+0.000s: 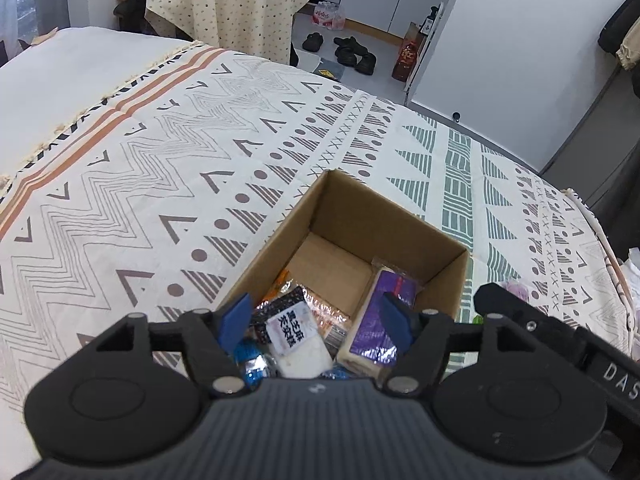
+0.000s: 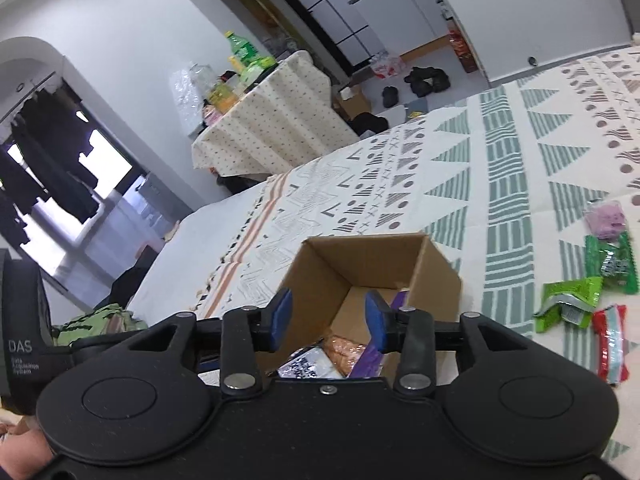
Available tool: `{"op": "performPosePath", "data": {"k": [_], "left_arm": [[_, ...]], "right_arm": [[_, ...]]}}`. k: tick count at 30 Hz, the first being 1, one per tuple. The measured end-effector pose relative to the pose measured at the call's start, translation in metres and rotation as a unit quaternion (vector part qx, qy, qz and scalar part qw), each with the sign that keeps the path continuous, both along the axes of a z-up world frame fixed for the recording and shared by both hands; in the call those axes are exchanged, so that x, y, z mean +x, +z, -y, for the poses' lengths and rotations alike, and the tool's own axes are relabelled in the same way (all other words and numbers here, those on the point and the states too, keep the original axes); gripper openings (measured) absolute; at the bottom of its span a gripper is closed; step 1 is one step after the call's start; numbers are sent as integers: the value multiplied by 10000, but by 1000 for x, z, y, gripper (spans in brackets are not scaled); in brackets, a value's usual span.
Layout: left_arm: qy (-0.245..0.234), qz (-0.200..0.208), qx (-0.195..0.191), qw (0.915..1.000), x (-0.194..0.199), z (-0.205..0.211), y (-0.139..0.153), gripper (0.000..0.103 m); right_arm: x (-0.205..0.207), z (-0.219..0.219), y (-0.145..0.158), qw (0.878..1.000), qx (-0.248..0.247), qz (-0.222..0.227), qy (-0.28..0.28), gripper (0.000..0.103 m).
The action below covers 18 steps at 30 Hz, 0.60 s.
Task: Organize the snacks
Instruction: 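Carry both packs over the cardboard box and open both tools to drop them, then move both tools back from the box to the remaining snacks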
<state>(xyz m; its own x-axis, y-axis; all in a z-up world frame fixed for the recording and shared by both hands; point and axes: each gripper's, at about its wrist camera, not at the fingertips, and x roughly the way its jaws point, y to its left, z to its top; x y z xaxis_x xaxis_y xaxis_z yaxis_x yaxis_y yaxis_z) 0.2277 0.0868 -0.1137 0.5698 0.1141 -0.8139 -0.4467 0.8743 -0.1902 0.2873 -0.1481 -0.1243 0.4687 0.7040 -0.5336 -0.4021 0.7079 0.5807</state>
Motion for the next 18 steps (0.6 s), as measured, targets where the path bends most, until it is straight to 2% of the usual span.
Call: {"op": "performPosePath", "data": {"k": [3,8,13,18], "left_arm": [[-14,-29,-26,10000,-4,4,2,76],[-82,-96,19,9999,-9,18,9,78],[-91,-74,20,9999,-15,28,20,80],[-112,5,87,9999,-21,40,29,84]], "right_arm": [[-1,8,4,9998,-135,-56,-116,46],[-10,24,12,9996,-266,-25,-122,61],[-15,37,13,9992,-387,-60,-112,68],[-18,48,21,9992,-383,-14,-136,81]]}}
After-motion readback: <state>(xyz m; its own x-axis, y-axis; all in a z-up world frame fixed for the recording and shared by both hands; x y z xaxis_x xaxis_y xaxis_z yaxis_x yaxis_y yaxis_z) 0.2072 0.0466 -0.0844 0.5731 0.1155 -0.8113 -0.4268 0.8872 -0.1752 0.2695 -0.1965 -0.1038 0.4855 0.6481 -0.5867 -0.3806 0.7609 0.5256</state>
